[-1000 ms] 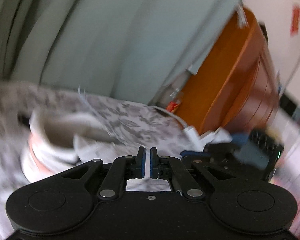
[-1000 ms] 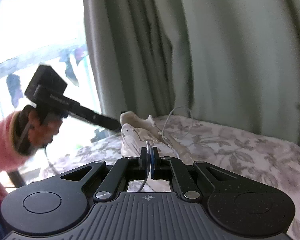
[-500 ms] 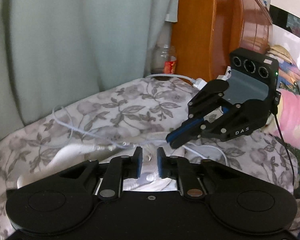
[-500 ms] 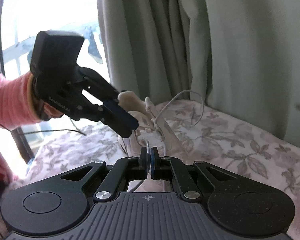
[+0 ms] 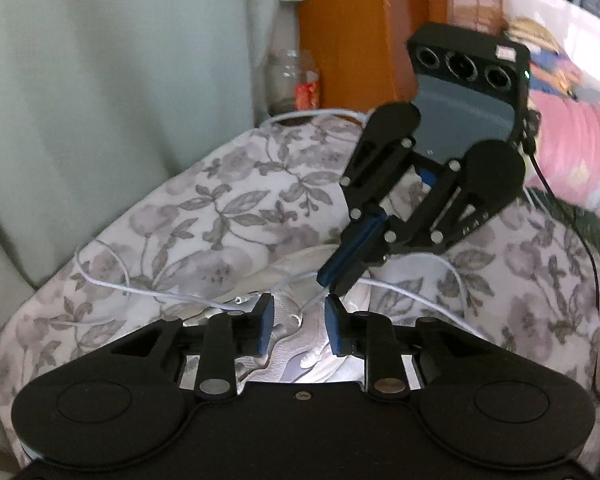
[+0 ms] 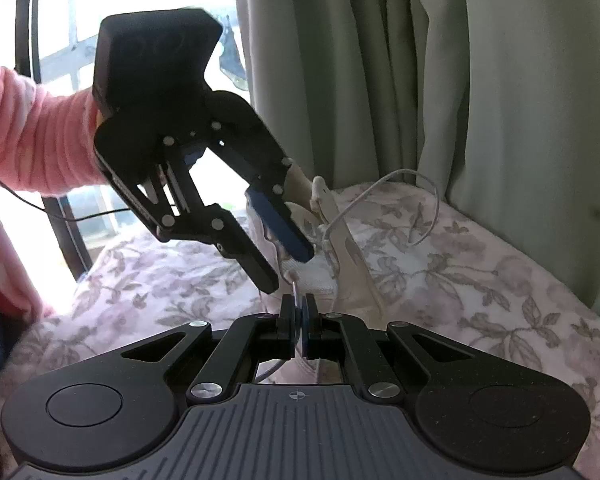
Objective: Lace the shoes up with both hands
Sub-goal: 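Open the left gripper and bring it toward the right gripper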
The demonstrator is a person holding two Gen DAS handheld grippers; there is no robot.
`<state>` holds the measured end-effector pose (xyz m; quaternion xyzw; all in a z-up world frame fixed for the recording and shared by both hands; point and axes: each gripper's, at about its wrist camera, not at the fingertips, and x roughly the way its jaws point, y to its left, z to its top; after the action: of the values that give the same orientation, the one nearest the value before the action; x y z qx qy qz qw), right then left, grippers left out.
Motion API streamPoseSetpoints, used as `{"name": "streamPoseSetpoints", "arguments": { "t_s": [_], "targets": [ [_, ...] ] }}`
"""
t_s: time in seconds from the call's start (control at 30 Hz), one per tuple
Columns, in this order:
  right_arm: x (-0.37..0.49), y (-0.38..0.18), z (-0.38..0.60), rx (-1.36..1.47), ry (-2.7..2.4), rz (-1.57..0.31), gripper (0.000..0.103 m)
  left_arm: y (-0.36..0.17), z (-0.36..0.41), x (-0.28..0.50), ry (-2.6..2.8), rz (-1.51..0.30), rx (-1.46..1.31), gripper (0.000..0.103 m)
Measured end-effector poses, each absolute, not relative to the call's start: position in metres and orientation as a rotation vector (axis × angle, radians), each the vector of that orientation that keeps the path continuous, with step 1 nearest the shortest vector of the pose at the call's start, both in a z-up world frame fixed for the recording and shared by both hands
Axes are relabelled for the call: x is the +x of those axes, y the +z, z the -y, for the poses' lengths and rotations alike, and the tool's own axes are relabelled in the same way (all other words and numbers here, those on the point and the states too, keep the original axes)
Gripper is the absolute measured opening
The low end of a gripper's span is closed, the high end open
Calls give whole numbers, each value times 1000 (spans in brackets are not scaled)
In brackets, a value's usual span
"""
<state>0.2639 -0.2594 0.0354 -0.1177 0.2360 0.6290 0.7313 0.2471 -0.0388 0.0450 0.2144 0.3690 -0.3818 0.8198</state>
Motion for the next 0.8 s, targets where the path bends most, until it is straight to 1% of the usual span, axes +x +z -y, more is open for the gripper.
{"name": "streamPoseSetpoints", "arguments": {
  "t_s": [0.13, 0.4, 0.8],
  "targets": [
    [267, 35, 264, -250, 1400, -518, 2, 42, 41, 252, -838, -815, 481, 26],
    [276, 33, 267, -214, 1454, -510, 2, 40, 28, 262, -927, -831, 399, 28],
    [289, 26, 268, -164, 1522, -508, 2, 39, 19, 284, -1080, -887, 328, 28]
  ]
}}
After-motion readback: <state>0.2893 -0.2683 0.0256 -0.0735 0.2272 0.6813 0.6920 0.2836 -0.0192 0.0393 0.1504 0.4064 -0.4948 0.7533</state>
